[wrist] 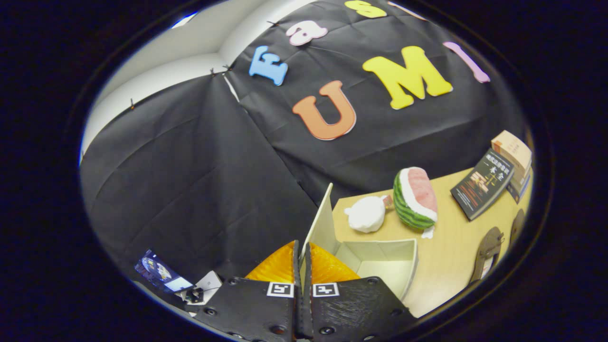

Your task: Open the storage box then place both shoes into the box .Put the left shoe in first, then the right shoe, with the right side of both shoes facing outward in a uniform manner.

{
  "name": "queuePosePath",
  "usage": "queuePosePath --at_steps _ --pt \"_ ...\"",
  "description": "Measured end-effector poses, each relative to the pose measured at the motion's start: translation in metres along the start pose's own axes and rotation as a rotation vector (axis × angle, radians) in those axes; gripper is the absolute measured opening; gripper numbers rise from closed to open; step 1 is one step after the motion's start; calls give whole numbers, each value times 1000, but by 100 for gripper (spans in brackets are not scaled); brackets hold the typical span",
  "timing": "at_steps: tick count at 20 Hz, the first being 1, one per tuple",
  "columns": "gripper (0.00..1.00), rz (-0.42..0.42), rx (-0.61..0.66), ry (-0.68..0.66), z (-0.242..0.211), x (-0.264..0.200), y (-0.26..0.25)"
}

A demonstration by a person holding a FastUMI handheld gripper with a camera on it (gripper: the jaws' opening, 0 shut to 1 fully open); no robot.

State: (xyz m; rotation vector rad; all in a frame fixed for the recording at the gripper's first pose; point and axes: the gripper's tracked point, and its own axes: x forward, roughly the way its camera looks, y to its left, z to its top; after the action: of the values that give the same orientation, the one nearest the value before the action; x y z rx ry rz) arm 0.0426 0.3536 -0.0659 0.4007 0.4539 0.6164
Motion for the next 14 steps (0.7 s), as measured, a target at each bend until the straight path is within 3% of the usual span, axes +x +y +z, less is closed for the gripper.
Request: queuePosePath --at_steps 4,10,14 --pt "0 22 -72 19 -6 31 37" --pt "29 64 -217 29 -18 61 81" --pt "69 39 -281 -5 -17 52 82"
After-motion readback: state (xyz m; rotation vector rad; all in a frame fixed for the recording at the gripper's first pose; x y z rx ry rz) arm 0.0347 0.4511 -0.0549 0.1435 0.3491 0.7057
